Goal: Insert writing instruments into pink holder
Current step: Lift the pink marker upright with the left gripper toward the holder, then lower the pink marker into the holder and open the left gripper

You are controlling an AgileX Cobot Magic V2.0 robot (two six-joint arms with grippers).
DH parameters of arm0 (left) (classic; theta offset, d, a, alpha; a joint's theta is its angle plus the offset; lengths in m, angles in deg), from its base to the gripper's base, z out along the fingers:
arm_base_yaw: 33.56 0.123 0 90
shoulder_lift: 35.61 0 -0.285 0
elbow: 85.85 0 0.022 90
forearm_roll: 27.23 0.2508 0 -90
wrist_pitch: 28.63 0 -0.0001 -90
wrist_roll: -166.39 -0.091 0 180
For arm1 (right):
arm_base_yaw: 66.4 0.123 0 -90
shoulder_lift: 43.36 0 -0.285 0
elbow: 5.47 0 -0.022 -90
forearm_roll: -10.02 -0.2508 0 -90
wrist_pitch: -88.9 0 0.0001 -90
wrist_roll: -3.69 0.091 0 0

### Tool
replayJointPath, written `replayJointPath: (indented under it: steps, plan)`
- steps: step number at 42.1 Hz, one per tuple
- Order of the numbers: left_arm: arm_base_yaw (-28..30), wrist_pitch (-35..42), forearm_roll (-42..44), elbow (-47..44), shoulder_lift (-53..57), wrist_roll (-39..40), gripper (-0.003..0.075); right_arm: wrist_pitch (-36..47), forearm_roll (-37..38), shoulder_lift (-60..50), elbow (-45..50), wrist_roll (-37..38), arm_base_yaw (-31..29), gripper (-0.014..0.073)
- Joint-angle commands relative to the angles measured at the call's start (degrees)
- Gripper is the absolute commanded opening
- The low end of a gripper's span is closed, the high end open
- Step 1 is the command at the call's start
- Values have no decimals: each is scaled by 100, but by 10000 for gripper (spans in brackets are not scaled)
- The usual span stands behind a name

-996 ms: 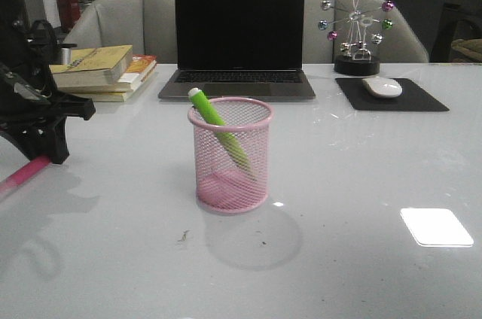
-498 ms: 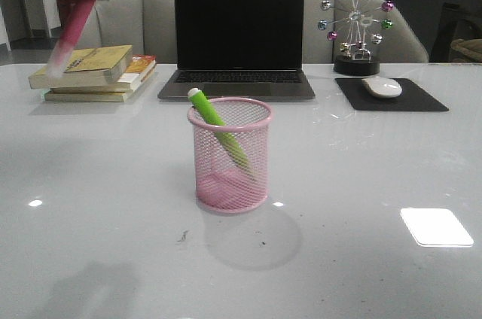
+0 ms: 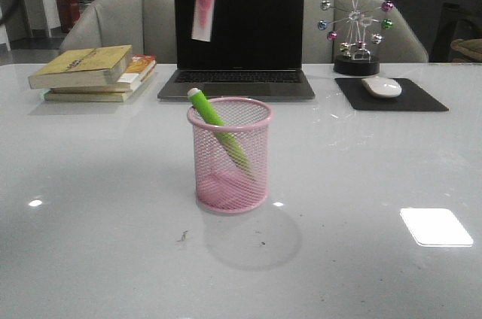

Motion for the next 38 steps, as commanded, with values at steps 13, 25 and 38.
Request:
replayJointPath:
  steps: [13, 25, 38]
  plan:
    - [-170, 2229, -29, 148, -1538, 10, 92, 330, 34, -37, -155, -44, -16, 447]
    - [-170, 2190, -29, 148, -2025, 10, 139, 330, 34, -37, -155, -44, -16, 447]
    - [-170, 1799, -29, 159, -1797, 10, 403, 330, 34, -37, -155, -44, -16, 447]
